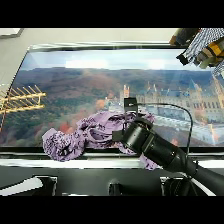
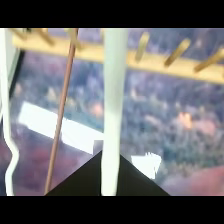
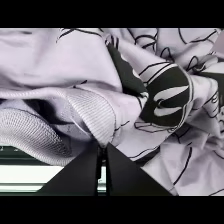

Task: Fold the clothes and pants, and hang the long-sleeved shirts on hangers.

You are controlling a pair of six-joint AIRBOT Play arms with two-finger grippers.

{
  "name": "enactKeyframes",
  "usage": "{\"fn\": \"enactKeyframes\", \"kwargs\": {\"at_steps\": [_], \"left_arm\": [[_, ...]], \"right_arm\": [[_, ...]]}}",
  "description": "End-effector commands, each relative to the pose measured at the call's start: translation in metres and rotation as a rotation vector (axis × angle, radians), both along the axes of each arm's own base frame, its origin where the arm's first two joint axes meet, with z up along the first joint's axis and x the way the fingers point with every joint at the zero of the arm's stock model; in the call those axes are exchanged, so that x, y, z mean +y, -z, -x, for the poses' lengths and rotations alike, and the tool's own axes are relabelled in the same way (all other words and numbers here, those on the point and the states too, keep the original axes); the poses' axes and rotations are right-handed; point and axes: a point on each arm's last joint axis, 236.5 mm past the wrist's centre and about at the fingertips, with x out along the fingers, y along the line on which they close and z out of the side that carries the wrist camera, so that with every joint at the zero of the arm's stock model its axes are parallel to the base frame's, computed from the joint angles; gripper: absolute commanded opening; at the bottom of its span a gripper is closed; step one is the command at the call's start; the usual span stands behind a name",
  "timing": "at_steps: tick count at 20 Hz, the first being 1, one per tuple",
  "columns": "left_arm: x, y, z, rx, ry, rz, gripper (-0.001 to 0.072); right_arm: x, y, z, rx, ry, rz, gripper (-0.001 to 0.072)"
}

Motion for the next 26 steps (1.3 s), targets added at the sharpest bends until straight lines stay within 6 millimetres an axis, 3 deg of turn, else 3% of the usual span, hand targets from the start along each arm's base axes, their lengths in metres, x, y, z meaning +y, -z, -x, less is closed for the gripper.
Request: {"fn": "enactKeyframes", "kwargs": {"at_steps": [1,3,4,7,10,12,15,18,22,26], "left_arm": [[-0.027,-0.050,-0.024,-0.089,0.072,-0.076,0.0027],[-0.064,-0.058,-0.030,-0.078,0.154,-0.063,0.0026],[-0.091,-0.053,-0.027,-0.031,0.218,-0.032,0.0026],[-0.171,-0.023,-0.004,0.194,0.445,0.021,0.0026],[-0.228,-0.002,0.024,0.356,0.695,-0.053,0.0023],[-0.260,0.007,0.043,0.380,0.802,-0.067,0.0022],[-0.295,0.018,0.083,0.426,0.945,-0.078,0.0022],[-0.321,0.020,0.125,0.449,1.082,-0.102,0.0022],[-0.349,0.018,0.162,0.378,1.201,-0.115,0.0023],[-0.365,0.016,0.187,0.300,1.253,-0.084,0.0023]], "right_arm": [[-0.007,-0.005,-0.012,-0.054,0.004,0.029,0.0038],[-0.013,-0.010,-0.022,-0.102,0.008,0.058,0.0038],[-0.017,-0.012,-0.027,-0.126,0.017,0.071,0.0038],[-0.020,-0.014,-0.034,-0.155,0.040,0.084,0.0038],[-0.026,-0.010,-0.039,-0.135,0.097,0.061,0.0038],[-0.043,-0.007,-0.054,-0.098,0.181,0.018,0.0037],[-0.037,-0.007,-0.070,-0.060,0.147,-0.094,0.0037],[-0.032,-0.002,-0.062,0.000,0.125,-0.128,0.0038],[-0.039,0.004,-0.044,0.077,0.104,-0.082,0.0038],[-0.051,0.002,-0.052,0.038,0.123,-0.037,0.0038]]}}
